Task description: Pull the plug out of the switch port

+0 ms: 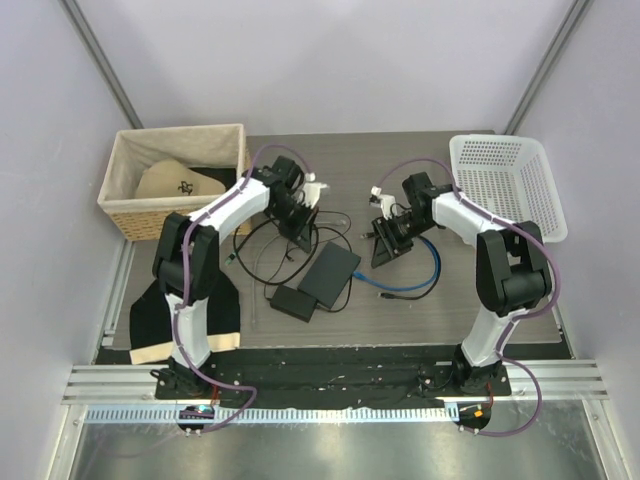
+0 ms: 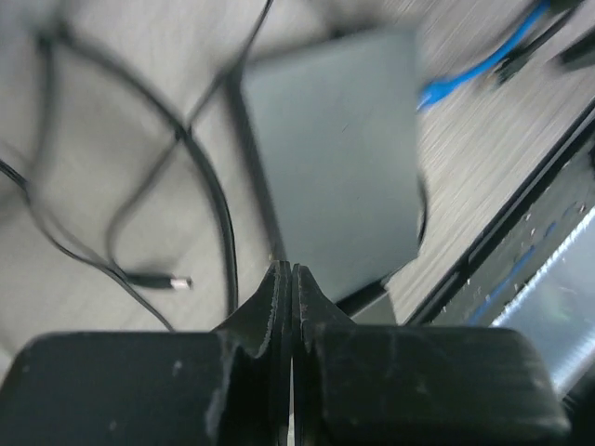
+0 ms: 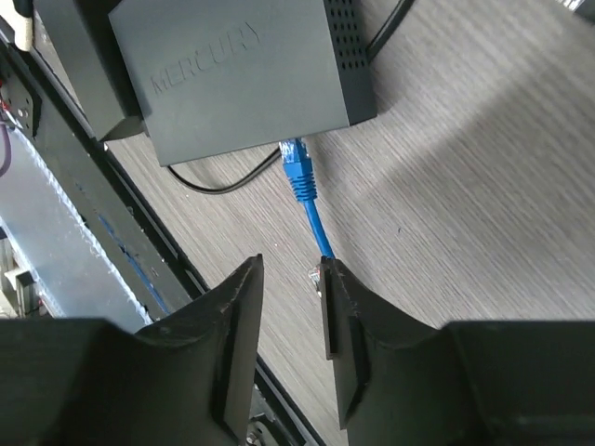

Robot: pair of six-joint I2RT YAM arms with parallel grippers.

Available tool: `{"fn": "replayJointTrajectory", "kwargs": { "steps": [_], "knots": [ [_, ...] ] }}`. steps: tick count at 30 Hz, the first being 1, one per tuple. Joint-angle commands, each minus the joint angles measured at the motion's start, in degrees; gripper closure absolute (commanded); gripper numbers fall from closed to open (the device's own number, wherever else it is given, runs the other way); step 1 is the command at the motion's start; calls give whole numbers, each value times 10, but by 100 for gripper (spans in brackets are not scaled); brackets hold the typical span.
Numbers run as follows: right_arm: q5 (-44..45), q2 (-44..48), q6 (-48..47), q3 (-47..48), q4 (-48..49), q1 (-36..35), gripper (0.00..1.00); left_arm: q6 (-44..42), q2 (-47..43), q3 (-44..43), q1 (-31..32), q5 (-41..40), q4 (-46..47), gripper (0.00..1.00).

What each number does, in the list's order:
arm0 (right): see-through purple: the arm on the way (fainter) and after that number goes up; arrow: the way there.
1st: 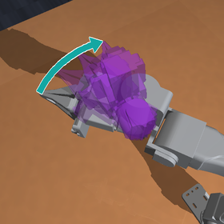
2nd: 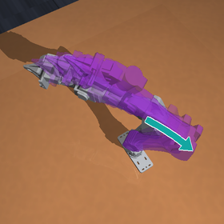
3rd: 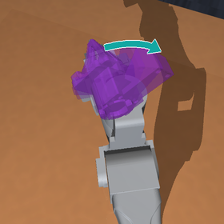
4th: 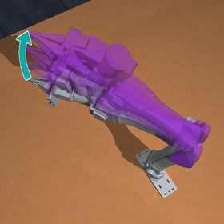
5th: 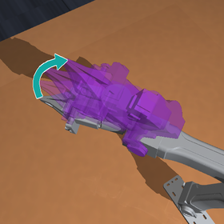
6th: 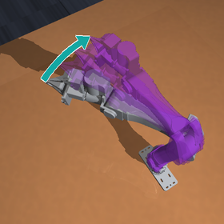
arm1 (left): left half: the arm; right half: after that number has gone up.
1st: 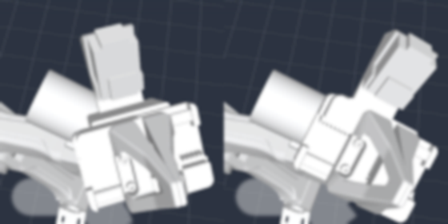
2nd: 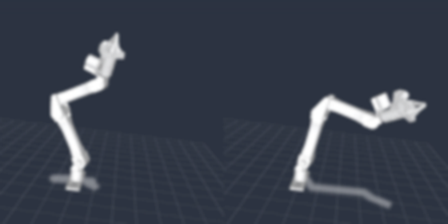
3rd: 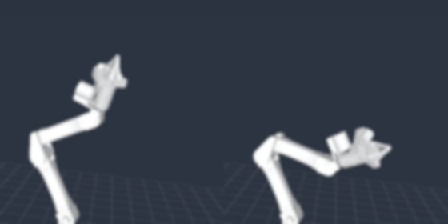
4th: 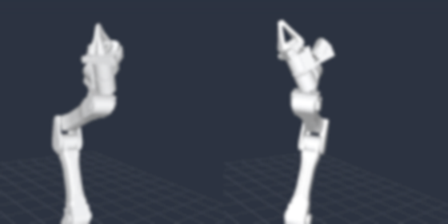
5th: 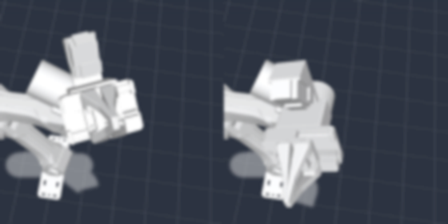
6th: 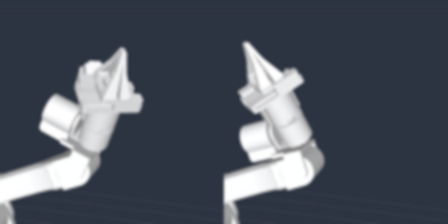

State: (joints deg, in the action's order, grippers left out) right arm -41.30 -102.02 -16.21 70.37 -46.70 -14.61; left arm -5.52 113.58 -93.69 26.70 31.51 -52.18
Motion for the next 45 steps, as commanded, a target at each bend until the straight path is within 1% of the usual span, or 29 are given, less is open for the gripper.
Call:
{"fn": "replayJointTrajectory", "kwargs": {
  "steps": [1, 5, 7, 8, 9, 14, 17, 20, 21, 23, 24, 26, 27, 29, 30, 33, 37, 41, 45],
  "knots": [
    [-5, -7, 19, -22, 26, -4, 63, 32, -9, 48, -6, -14, 11, 100],
    [17, -43, 42, 3, 66, -16, 65, 37, 3, 73, -5, -38, 13, 100],
    [21, -63, 48, 36, 72, -22, 66, 30, 9, 76, -4, -37, 4, 100],
    [20, -90, 50, 51, 73, -24, 66, 21, 15, 76, -4, -38, -9, 100],
    [17, -103, 50, 83, 71, -26, 66, 18, 17, 75, -5, -37, -14, 100],
    [9, -178, 53, 163, 65, -37, 67, 17, 23, 72, 5, -21, -17, 100],
    [14, -200, 60, 201, 64, -38, 67, 17, 30, 54, 15, -19, -22, 100],
    [28, -201, 57, 221, 58, -35, 66, 19, 31, 28, 18, -19, -24, 100],
    [30, -194, 51, 225, 56, -30, 64, 17, 29, 21, 17, -21, -26, 100],
    [31, -183, 44, 225, 48, -19, 61, 10, 19, 4, 18, -15, -27, 100],
    [23, -169, 36, 218, 43, -8, 55, 6, 14, 3, 17, -8, -26, 100],
    [-9, -157, 29, 204, 33, 2, 48, 0, 1, 5, 18, 16, -14, 100],
    [-18, -151, 25, 185, 28, 9, 42, 0, -1, 7, 18, 23, -10, 100],
    [-53, -138, 5, 164, 11, 11, 36, 12, 14, 4, 18, 43, -8, 100],
    [-62, -135, 0, 141, 7, 12, 35, 16, 21, 2, 18, 50, -10, 100],
    [-89, -115, -1, 93, 17, 11, 32, 13, 48, -6, 24, 51, -10, 100],
    [-128, -112, -3, 70, 10, 11, 33, 13, 86, -32, 29, 46, -13, 100],
    [-150, -137, -9, 75, -1, 11, 36, 14, 119, -32, 38, 8, -12, 100],
    [-158, -155, -10, 80, -5, 11, 38, 12, 146, -34, 49, 4, -10, 100]
  ]
}}
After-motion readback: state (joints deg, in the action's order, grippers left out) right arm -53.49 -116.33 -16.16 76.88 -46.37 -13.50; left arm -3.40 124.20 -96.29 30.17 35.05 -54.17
